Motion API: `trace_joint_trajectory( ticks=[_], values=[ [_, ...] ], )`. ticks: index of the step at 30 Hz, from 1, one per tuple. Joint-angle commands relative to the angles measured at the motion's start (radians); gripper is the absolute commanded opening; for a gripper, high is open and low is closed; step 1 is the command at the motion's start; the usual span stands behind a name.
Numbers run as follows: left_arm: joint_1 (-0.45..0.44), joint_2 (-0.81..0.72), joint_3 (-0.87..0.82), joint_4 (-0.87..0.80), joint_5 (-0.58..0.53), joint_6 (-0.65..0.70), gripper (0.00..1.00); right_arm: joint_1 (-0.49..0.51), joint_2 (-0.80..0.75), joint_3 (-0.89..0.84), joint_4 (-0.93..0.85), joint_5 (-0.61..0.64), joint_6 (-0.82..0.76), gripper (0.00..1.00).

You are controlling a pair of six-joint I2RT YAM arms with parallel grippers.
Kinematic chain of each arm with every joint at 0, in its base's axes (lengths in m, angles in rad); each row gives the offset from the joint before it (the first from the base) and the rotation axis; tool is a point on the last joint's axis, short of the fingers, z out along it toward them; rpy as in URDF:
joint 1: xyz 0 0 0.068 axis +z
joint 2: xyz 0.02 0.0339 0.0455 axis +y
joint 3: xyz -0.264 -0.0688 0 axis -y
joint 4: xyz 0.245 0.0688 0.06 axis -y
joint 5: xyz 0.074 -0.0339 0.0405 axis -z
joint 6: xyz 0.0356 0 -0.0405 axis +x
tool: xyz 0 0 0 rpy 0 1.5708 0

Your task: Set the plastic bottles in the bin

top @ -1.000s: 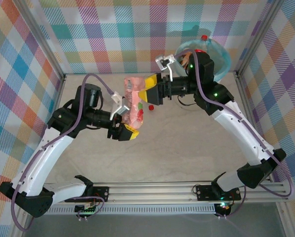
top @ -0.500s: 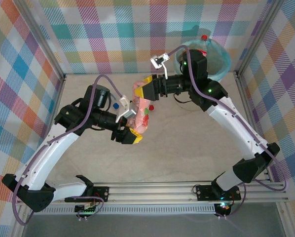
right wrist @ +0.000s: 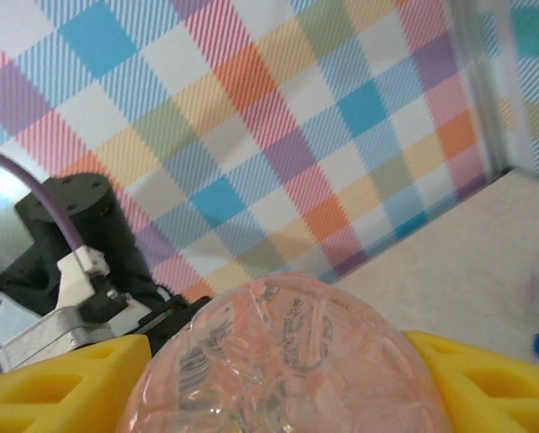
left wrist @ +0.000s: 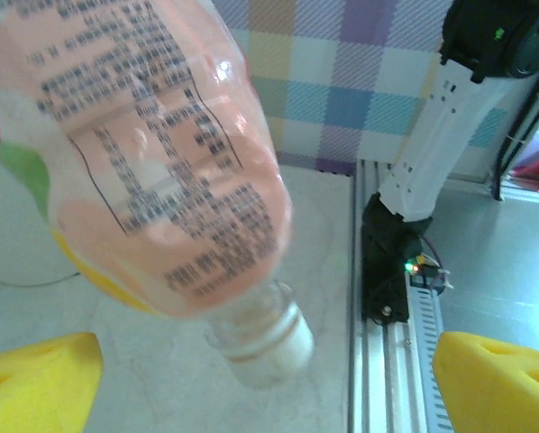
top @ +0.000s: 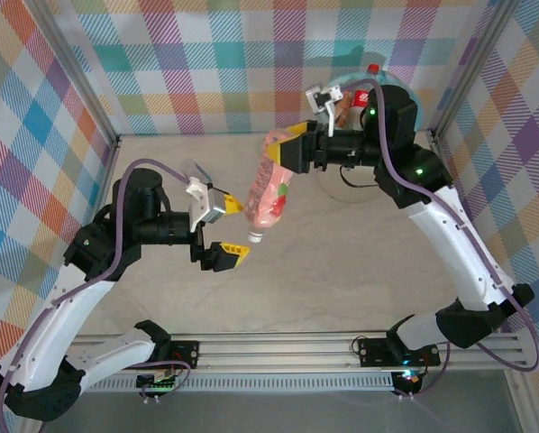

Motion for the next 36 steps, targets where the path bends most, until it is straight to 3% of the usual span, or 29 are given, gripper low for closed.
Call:
trace_joint_trajectory(
  ticks=[1,7,9,11,16,36],
  values=[
    [-0.007,-0.026,-0.023,0.084,-0.083,-0.036,0.95,-0.002,-0.032,0.122,-0.14,0.282,-0.139,0.58],
    [-0.007,-0.052,-0.048,0.1,-0.169,-0.053,0.95,-0.01,0.04,0.302,-0.216,0.943,-0.439,0.57],
    [-0.007,-0.054,-0.05,0.088,-0.183,-0.058,0.95,-0.025,0.093,0.344,-0.182,1.133,-0.563,0.57],
    [-0.007,-0.058,-0.055,0.076,-0.2,-0.062,0.95,-0.067,0.147,0.372,-0.149,1.249,-0.633,0.55],
    [-0.007,-0.082,-0.086,0.073,-0.229,-0.066,0.95,-0.163,0.233,0.363,-0.115,1.272,-0.61,0.54],
    [-0.007,-0.126,-0.127,0.087,-0.322,-0.101,0.95,-0.202,0.347,0.104,-0.095,1.186,-0.373,0.56]
  ],
)
